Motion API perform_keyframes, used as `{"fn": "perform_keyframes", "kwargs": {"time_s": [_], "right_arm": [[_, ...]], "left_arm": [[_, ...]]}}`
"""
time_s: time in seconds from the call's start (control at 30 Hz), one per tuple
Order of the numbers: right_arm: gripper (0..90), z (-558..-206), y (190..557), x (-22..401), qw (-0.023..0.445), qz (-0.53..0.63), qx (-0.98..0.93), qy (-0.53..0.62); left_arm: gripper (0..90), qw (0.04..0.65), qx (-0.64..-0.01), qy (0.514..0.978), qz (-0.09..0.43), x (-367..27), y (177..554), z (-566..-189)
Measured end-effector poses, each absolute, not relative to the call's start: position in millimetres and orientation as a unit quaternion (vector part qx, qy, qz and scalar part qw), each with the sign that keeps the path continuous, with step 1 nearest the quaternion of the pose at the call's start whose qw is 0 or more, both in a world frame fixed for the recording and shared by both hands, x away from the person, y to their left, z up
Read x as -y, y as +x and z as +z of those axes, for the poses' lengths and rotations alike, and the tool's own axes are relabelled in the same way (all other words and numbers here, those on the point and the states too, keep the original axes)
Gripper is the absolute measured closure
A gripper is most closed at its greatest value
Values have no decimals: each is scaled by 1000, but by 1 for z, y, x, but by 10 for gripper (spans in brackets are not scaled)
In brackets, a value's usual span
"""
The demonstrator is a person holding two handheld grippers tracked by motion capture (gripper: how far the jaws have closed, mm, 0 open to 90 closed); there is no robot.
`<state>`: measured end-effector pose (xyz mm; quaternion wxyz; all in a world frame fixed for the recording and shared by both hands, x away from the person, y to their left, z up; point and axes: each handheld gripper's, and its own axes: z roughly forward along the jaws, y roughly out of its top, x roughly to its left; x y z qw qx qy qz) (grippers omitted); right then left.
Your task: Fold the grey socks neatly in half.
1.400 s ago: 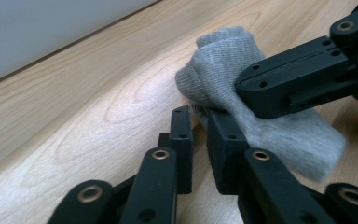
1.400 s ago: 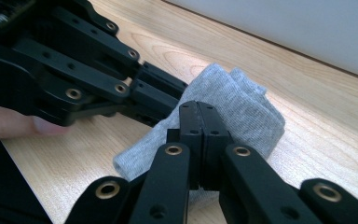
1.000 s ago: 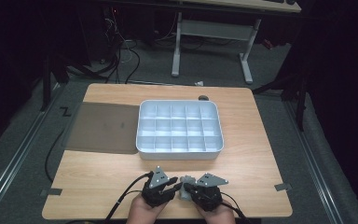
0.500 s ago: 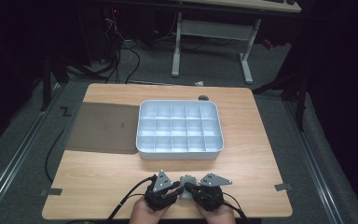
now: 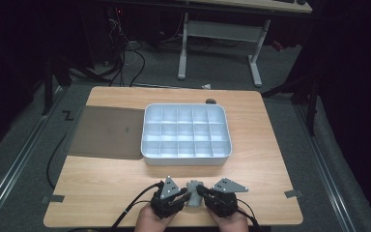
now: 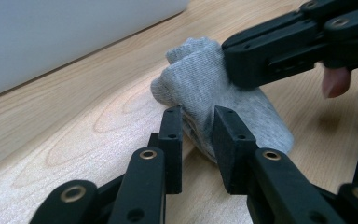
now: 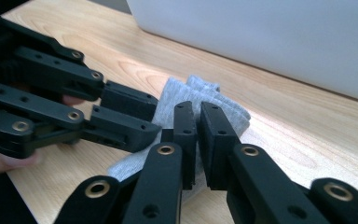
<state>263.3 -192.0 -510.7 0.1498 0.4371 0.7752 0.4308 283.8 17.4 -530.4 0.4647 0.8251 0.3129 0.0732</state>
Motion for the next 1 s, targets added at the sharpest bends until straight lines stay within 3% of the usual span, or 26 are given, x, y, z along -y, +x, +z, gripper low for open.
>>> {"fn": "perform_keyframes", "kwargs": {"time_s": [0.37,0.57,0.7,1.0], "right_arm": [[894,-522,268,189,138,416,-784,440],[892,-523,269,192,129,421,-780,444],[798,-521,269,193,119,426,-778,446],[771,-516,262,203,133,423,-772,455]], "left_arm": [[780,478,-294,819,117,-10,279,-524],[794,472,-292,824,115,-6,280,-528],[796,472,-292,824,115,-6,280,-528],[796,472,-293,824,111,-7,281,-528]]}}
